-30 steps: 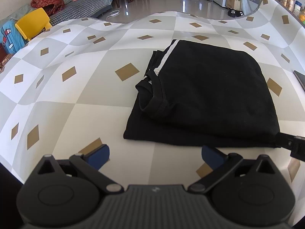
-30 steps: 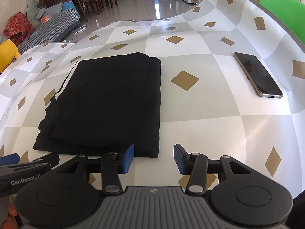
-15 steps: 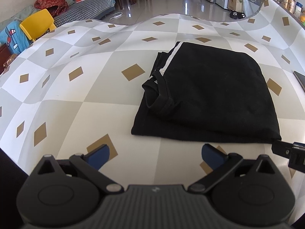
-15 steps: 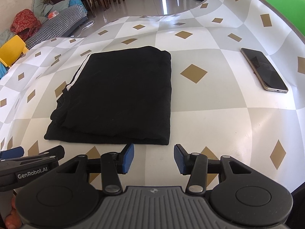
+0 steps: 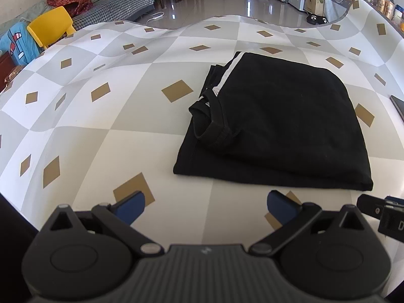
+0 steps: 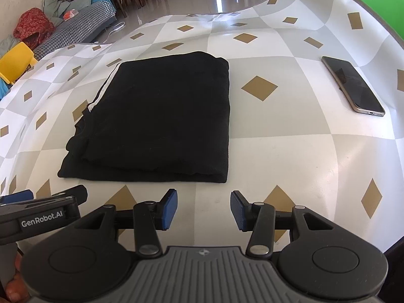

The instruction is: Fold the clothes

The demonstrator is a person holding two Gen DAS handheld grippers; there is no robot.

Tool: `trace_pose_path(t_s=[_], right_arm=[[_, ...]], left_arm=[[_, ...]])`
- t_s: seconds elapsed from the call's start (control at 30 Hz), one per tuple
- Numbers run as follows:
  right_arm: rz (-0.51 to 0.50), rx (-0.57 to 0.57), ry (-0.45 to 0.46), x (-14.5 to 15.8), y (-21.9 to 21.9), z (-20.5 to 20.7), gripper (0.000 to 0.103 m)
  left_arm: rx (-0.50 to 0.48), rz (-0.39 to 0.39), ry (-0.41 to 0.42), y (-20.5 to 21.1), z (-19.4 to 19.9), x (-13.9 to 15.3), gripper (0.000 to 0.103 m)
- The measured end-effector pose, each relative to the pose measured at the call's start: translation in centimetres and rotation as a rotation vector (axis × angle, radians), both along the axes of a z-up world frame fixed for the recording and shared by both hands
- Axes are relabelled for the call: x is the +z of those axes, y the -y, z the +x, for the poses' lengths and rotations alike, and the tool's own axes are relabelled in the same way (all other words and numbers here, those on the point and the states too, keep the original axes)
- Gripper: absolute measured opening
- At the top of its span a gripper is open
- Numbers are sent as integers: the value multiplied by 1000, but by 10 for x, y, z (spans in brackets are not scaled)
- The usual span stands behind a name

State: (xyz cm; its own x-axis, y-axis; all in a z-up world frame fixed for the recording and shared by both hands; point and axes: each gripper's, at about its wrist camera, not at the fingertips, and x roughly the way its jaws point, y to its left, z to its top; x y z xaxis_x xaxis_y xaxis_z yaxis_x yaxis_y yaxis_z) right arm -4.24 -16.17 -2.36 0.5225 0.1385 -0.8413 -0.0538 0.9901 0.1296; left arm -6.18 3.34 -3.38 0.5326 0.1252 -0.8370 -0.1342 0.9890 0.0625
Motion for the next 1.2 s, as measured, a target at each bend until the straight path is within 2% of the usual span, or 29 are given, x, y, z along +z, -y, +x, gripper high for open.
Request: trace_pose_path(t_s=[0.6, 1.2], right_arm=[[-37, -1, -3, -7, -4, 3, 45], [-46, 29, -2, -7, -9, 0, 45]], left_arm=[[-6, -26, -9, 4, -2, 0, 103], [-35, -13, 8, 11, -12, 3, 103]])
